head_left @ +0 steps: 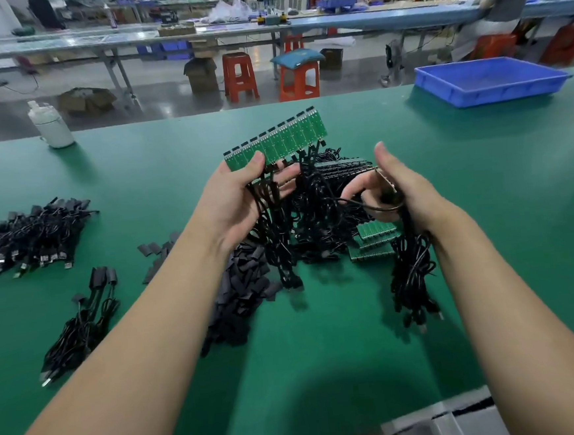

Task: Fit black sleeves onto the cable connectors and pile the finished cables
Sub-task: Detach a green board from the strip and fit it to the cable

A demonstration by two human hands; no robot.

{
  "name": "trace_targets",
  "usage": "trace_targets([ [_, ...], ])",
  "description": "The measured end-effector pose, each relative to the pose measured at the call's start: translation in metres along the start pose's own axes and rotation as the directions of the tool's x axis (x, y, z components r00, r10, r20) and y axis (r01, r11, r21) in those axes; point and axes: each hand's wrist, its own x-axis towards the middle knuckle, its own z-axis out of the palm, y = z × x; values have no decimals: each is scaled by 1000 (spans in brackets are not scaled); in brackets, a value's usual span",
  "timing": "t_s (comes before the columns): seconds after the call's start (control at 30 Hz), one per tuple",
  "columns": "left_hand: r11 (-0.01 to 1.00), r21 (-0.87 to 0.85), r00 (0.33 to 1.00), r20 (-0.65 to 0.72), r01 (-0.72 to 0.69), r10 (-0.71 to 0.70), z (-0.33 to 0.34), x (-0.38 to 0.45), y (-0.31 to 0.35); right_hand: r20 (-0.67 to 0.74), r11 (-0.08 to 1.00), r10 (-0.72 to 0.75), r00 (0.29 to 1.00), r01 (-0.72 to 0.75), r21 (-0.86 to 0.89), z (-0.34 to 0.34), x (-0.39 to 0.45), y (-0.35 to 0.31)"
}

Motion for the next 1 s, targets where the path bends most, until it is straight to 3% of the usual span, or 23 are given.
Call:
trace_targets([
  [0.2, 998, 1, 997, -41, -58, 58, 3, 5, 0, 121, 977, 94, 988, -68, -204, 3, -2, -4],
  [0.3, 982, 165, 996, 2, -87, 88, 5, 3, -3, 209, 974, 97, 973, -49, -221, 7, -4, -4],
  [0.4, 970, 225, 996, 11, -92, 92, 5, 3, -5, 172, 971, 34, 985, 9, -238, 11, -5, 0],
  [0.57, 975, 217, 998, -34, -43, 51, -6, 0, -1, -66, 977, 139, 988, -147, -153, 11, -1, 3],
  [0.63, 981, 192, 997, -58, -39, 51, -8, -1, -1, -60, 956, 174, 983, -183, -230, 14, 0, 3],
  [0.73, 987, 154, 995, -74, -52, 64, -6, -2, 0, 62, 919, 213, 975, -179, -351, 20, -1, 4],
  [0.83, 979, 194, 995, -58, -67, 80, -5, -3, 1, 100, 940, 164, 981, -124, -319, 25, -2, 2],
  [0.9, 984, 169, 997, -45, -55, 63, -7, -5, 3, -24, 952, 139, 990, -140, -272, 24, 0, 2],
  [1.0, 985, 170, 996, 79, 15, -29, -15, -10, 10, -168, 977, 211, 963, -215, -5, 23, 8, 4],
])
